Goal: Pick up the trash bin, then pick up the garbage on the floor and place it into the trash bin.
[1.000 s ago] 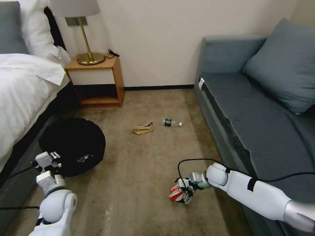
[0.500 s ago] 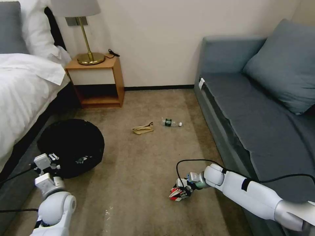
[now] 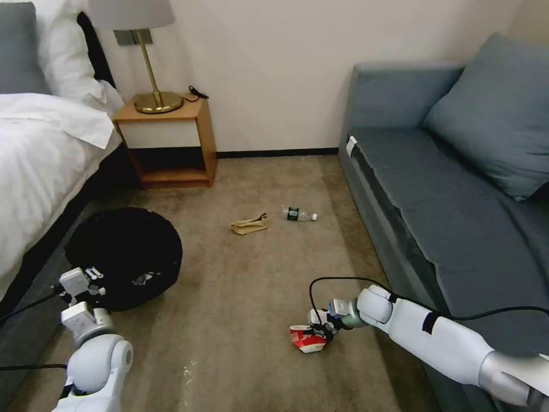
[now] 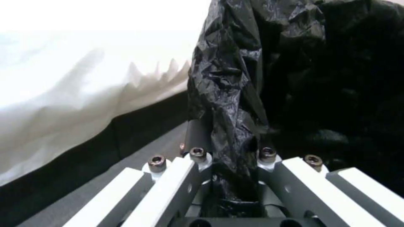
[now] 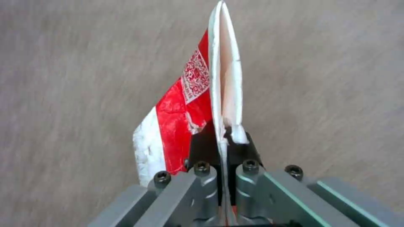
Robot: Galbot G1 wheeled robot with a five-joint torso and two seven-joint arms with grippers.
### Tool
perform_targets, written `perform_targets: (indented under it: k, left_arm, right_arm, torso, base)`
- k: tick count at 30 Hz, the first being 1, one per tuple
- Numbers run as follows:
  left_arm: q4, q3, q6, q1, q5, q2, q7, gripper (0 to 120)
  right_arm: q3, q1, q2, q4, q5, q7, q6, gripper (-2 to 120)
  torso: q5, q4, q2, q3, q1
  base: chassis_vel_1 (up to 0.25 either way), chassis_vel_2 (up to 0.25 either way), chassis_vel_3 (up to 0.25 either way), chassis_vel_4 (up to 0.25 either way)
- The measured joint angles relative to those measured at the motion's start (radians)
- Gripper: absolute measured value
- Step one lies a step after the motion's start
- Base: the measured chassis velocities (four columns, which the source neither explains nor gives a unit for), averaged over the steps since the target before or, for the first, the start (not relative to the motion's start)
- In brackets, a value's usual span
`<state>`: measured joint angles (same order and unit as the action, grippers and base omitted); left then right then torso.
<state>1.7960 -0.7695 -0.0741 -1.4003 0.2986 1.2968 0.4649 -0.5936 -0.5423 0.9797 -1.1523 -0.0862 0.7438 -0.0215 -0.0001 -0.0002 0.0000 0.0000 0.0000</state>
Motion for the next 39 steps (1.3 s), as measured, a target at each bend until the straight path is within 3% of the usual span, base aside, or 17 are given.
perform_targets:
  k: [7,15,17,21,23,26,27,31,39]
  left_arm:
    - [0.008,0.000,0.000,-0.004,0.002,-0.006,0.000,7]
    - [0.016,0.003,0.000,-0.011,0.001,-0.009,0.000,7]
    - [0.016,0.003,0.000,-0.011,0.001,-0.010,0.000,7]
    - [0.016,0.011,0.000,-0.009,-0.006,-0.007,-0.001,7]
    - [0.017,0.011,0.000,-0.009,-0.007,-0.006,-0.001,7]
    - [0.024,0.019,0.003,-0.006,-0.011,0.000,-0.002,7]
    - [0.024,0.019,0.003,-0.006,-0.011,0.000,-0.002,7]
    - [0.044,0.022,0.007,-0.010,-0.014,0.011,-0.002,7]
    - [0.069,0.018,0.010,-0.024,-0.013,0.022,-0.004,7]
  right_arm:
    - [0.073,0.048,0.036,-0.056,-0.113,-0.013,-0.020,0]
    - [0.048,0.241,0.159,-0.144,-0.522,-0.135,-0.020,0]
    - [0.044,0.247,0.164,-0.148,-0.535,-0.140,-0.022,0]
    - [-0.044,0.330,0.256,-0.179,-0.727,-0.230,-0.041,0]
    - [-0.050,0.334,0.263,-0.179,-0.737,-0.235,-0.041,0]
    - [-0.102,0.364,0.371,-0.141,-0.803,-0.277,-0.036,0]
    - [-0.102,0.364,0.371,-0.141,-0.803,-0.277,-0.036,0]
    - [-0.126,0.376,0.544,0.016,-0.802,-0.307,0.040,0]
    - [-0.101,0.370,0.632,0.181,-0.762,-0.322,0.087,0]
  torso:
    - [0.0000,0.0001,0.000,0.000,0.000]
    - [-0.0003,0.0004,0.000,0.000,0.000]
    - [-0.0002,0.0005,0.000,0.000,0.000]
    - [-0.0002,0.0003,0.000,0.000,0.000]
    - [-0.0003,0.0003,0.000,0.000,0.000]
    - [-0.0001,0.0003,0.000,0.000,0.000]
    - [-0.0001,0.0003,0.000,0.000,0.000]
    - [-0.0002,0.0005,0.000,0.000,0.000]
    - [-0.0001,0.0003,0.000,0.000,0.000]
  base:
    - [0.000,0.000,0.000,0.000]
    - [0.000,0.000,0.000,0.000]
    - [0.000,0.000,0.000,0.000]
    - [0.000,0.000,0.000,0.000]
    - [0.000,0.000,0.000,0.000]
    - [0.000,0.000,0.000,0.000]
    - [0.000,0.000,0.000,0.000]
    - [0.000,0.000,0.000,0.000]
    - [0.000,0.000,0.000,0.000]
